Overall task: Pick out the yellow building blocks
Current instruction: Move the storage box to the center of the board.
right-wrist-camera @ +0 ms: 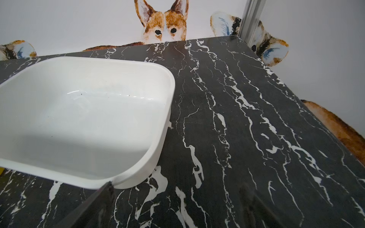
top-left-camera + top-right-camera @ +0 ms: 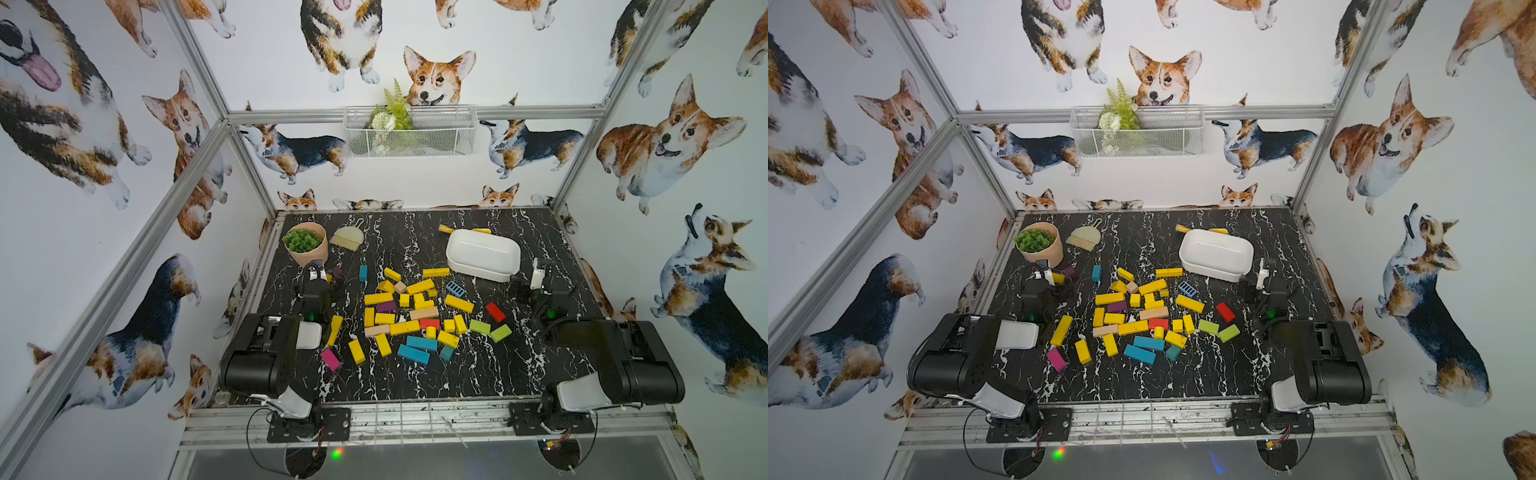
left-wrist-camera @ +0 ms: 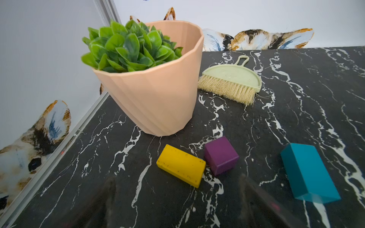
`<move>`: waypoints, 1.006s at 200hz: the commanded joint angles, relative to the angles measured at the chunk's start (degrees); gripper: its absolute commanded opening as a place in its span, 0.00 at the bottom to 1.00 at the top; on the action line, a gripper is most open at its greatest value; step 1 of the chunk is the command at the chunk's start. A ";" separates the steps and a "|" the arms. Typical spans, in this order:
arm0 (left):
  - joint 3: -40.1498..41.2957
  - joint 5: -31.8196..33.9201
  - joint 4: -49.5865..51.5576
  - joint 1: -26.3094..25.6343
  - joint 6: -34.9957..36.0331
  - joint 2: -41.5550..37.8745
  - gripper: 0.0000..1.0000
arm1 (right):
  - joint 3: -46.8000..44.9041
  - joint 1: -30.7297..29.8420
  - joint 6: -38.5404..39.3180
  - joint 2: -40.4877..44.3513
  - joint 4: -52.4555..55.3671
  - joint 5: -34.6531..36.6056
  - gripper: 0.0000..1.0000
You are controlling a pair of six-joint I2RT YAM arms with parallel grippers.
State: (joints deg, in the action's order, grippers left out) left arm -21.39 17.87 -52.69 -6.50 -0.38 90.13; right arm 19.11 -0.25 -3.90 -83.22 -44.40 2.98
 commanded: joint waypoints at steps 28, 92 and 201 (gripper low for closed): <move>-0.02 -0.11 -1.72 0.00 0.38 -0.04 1.00 | 0.18 -0.01 -0.15 -0.01 -2.27 0.25 1.00; -0.12 -0.20 -1.63 -0.01 0.38 -0.04 1.00 | 0.16 0.08 -0.32 -0.09 -2.18 0.18 1.00; 1.07 -0.80 -3.12 0.00 0.73 -0.89 0.99 | -0.11 0.04 -0.15 0.16 -2.53 0.33 1.00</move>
State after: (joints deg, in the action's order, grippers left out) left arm -20.73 17.65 -53.21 -6.50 -0.23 90.02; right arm 19.11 -0.23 -4.12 -83.22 -44.40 2.98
